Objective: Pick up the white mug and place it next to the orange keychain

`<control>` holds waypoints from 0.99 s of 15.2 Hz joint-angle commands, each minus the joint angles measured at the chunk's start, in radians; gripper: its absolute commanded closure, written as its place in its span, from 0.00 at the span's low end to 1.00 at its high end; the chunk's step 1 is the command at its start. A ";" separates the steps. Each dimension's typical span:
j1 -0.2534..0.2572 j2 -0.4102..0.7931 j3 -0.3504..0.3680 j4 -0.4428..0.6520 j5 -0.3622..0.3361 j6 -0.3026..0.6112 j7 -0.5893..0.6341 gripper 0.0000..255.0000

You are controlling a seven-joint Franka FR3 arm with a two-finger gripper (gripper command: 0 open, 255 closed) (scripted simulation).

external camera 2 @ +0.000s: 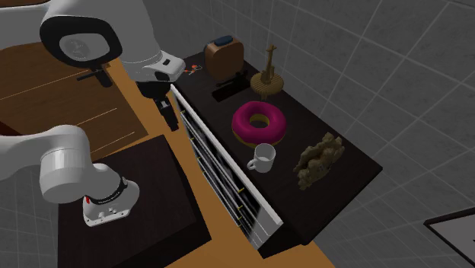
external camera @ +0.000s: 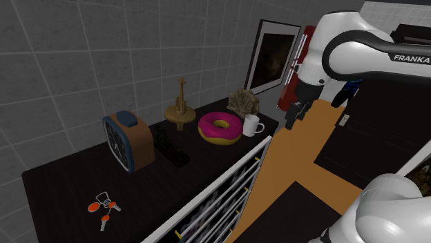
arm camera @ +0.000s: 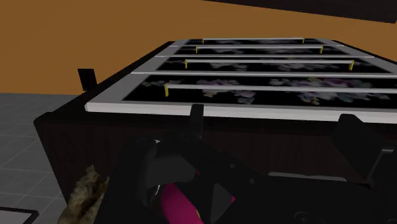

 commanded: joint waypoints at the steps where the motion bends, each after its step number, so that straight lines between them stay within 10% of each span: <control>1: 0.000 0.000 0.000 0.000 0.000 0.000 0.000 0.00; 15: -0.003 0.508 -0.213 0.218 -0.012 0.289 -0.298 0.00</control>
